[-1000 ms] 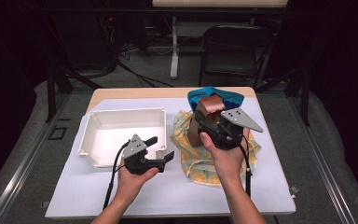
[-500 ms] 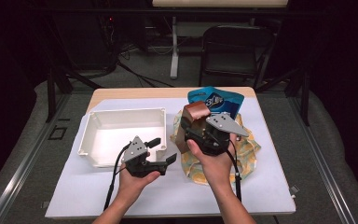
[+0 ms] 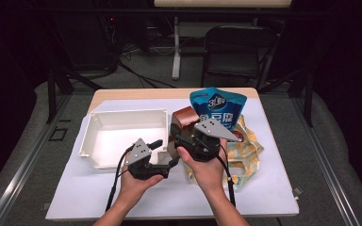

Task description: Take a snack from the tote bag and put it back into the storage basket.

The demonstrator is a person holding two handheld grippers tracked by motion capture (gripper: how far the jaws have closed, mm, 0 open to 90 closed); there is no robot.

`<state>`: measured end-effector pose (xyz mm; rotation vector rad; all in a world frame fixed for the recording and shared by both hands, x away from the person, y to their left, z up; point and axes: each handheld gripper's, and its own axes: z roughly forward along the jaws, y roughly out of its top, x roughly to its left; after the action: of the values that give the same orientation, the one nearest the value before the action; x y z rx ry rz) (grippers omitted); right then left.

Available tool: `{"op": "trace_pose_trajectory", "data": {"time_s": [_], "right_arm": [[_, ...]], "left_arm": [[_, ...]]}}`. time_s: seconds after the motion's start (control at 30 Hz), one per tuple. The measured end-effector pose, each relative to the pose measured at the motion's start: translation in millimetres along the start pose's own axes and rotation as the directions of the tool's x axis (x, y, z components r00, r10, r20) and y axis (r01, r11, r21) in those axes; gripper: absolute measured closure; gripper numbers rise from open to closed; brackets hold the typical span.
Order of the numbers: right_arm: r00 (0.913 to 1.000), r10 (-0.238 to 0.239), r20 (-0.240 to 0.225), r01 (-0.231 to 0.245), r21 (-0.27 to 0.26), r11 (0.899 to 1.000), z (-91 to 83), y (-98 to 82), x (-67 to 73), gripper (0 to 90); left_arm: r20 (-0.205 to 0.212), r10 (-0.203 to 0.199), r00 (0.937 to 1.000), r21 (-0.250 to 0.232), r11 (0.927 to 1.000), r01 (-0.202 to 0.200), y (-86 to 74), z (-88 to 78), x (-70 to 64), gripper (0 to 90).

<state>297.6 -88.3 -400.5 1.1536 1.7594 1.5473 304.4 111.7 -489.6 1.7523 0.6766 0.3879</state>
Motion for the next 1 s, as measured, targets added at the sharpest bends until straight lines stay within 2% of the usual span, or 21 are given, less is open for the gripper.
{"op": "trace_pose_trajectory", "data": {"time_s": [0.1, 0.13, 0.2, 0.53, 0.57, 0.73, 0.8, 1.0], "right_arm": [[1.0, 0.0, -0.008, 0.0, 0.003, 1.0, 1.1, -1.3, 3.5, 37.3], [0.9999, 0.0, -0.01, 0.0, 0.005, 1.0, 1.4, -1.6, 4.5, 37.3], [0.9999, 0.001, -0.016, -0.001, 0.005, 1.0, 2.1, -2.3, 6.4, 37.3], [0.9988, 0.005, -0.048, -0.005, 0.017, 1.0, 2.9, -3.6, 16.5, 37.3], [0.9987, 0.008, -0.05, -0.007, 0.017, 1.0, 3.0, -3.6, 17.4, 37.3], [0.9976, 0.017, -0.068, -0.016, 0.016, 1.0, 3.1, -3.5, 21.7, 37.3], [0.997, 0.017, -0.076, -0.015, 0.024, 1.0, 2.7, -3.5, 23.3, 37.3], [0.9962, 0.021, -0.084, -0.019, 0.025, 1.0, 3.5, -3.8, 25.9, 37.3]], "left_arm": [[-0.002, 0.002, 1.0, -0.002, 1.0, -0.002, -0.9, 0.9, -0.6, 16.6], [-0.019, 0.001, 0.9998, -0.002, 1.0, -0.001, -1.4, 1.5, -1.7, 17.0], [0.012, 0.004, 0.9999, 0.008, 1.0, -0.004, -1.9, 2.0, -0.6, 18.0], [-0.001, 0.002, 1.0, 0.008, 1.0, -0.002, -4.6, 3.6, 0.1, 20.1], [-0.023, 0.002, 0.9997, 0.001, 1.0, -0.002, -4.9, 4.2, -1.0, 20.2], [-0.035, -0.001, 0.9994, 0.002, 1.0, 0.001, -5.5, 4.3, -0.6, 21.1], [-0.018, -0.003, 0.9998, 0.005, 1.0, 0.003, -5.6, 4.0, 0.8, 22.3], [-0.027, -0.001, 0.9996, 0.013, 0.9999, 0.001, -6.6, 4.6, 1.3, 26.5]]}}
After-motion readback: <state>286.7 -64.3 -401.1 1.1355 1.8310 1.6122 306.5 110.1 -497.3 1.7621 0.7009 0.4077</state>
